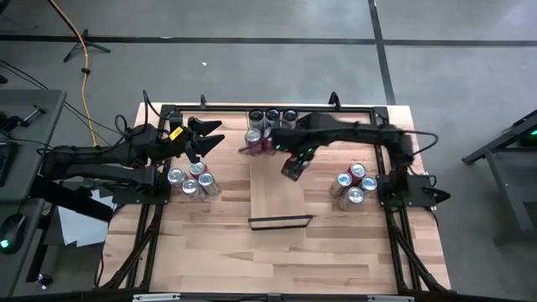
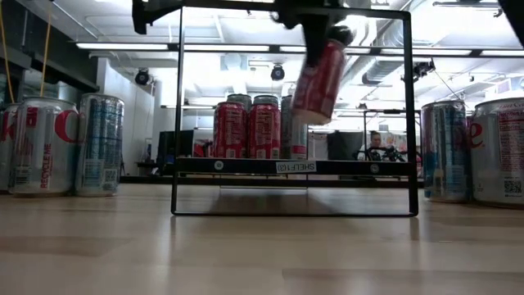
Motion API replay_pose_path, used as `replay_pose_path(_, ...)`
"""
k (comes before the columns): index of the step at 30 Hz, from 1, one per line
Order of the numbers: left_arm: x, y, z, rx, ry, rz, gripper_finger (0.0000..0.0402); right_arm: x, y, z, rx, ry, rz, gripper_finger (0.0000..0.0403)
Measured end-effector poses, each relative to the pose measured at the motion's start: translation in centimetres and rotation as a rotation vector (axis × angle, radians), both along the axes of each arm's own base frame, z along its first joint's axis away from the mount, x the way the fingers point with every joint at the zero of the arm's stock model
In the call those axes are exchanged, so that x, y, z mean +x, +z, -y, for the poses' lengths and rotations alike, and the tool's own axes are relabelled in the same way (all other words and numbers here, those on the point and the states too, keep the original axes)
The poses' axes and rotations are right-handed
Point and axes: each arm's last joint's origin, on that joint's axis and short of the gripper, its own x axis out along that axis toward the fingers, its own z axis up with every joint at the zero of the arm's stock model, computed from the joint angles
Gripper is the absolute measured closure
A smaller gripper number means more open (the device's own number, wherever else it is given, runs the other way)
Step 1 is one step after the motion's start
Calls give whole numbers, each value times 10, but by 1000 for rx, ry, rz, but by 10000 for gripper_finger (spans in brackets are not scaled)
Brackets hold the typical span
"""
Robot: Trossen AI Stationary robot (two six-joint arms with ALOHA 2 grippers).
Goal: Place canned beverage on shelf
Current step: Put the red/white soda can on the shelf aligned with the other red/white soda cans
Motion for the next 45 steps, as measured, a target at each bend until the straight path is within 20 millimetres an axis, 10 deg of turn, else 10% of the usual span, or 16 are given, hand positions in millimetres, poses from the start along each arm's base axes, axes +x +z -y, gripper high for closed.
replay_pose_path(15, 0, 0, 0, 0, 0, 2, 41, 37, -65, -7, -34, 86, -159, 111)
replay_pose_path(45, 0, 0, 0, 3, 0, 3, 41, 43, -53, -4, -46, 111, -76, 54)
